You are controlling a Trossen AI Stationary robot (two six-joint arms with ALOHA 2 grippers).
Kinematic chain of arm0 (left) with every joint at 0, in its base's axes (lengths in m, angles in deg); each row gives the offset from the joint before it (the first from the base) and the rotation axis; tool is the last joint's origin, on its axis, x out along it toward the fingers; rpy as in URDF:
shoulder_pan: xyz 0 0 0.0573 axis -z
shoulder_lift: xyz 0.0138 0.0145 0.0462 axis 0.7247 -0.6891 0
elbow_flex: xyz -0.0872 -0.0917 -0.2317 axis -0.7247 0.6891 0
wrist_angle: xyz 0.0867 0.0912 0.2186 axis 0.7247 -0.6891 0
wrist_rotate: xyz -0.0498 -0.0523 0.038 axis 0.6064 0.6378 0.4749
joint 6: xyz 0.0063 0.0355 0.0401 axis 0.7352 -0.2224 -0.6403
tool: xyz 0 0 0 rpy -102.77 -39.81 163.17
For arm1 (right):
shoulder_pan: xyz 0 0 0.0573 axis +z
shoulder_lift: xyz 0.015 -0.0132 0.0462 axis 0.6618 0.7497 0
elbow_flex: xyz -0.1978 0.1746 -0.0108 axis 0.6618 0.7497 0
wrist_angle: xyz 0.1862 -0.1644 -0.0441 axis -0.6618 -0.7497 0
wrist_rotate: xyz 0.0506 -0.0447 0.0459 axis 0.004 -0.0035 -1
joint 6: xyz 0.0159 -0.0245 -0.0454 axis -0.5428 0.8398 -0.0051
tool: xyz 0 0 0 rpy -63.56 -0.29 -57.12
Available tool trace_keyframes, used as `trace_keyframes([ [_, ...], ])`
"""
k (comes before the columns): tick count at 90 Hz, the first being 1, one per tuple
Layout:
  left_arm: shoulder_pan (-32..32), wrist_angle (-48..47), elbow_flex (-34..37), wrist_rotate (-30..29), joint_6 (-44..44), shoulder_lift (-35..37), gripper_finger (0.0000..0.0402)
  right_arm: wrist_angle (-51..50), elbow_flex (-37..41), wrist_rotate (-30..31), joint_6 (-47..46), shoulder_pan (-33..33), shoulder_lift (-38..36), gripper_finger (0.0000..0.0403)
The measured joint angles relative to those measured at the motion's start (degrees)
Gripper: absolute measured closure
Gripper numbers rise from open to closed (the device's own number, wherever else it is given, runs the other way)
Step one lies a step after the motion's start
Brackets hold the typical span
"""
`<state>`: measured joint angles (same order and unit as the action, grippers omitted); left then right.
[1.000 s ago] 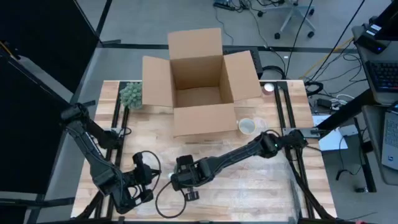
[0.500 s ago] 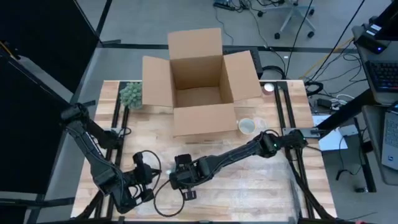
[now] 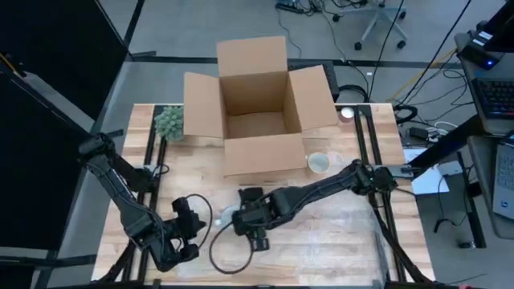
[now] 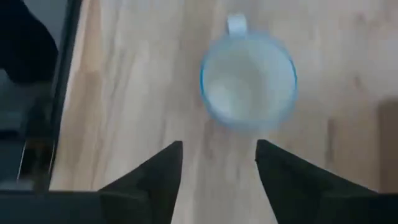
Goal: Wrap mug
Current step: Wrap the red cup in the bubble wrap
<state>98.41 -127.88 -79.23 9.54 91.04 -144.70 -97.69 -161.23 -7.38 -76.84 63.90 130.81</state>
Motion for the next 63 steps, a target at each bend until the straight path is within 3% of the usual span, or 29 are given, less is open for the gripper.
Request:
trace_keyframes([
  [17,3.5,-5.3,0.8,5.9,8.7,0.0,0.0304,-6.2,0.2,6.5,-2.8,3.8,-1.0,0.0215],
  [35,9.8,-6.9,3.6,14.3,19.6,0.0,0.0236,-7.2,7.3,9.3,-6.5,6.2,-0.9,0.0215],
  [54,16.5,-5.4,8.1,22.6,32.1,-0.1,0.0219,-6.8,17.3,9.6,-12.0,6.8,-0.9,0.0215],
  [63,18.9,-0.4,11.4,23.7,35.7,-0.2,0.0219,-7.1,22.8,9.7,-14.7,7.7,-1.1,0.0215],
])
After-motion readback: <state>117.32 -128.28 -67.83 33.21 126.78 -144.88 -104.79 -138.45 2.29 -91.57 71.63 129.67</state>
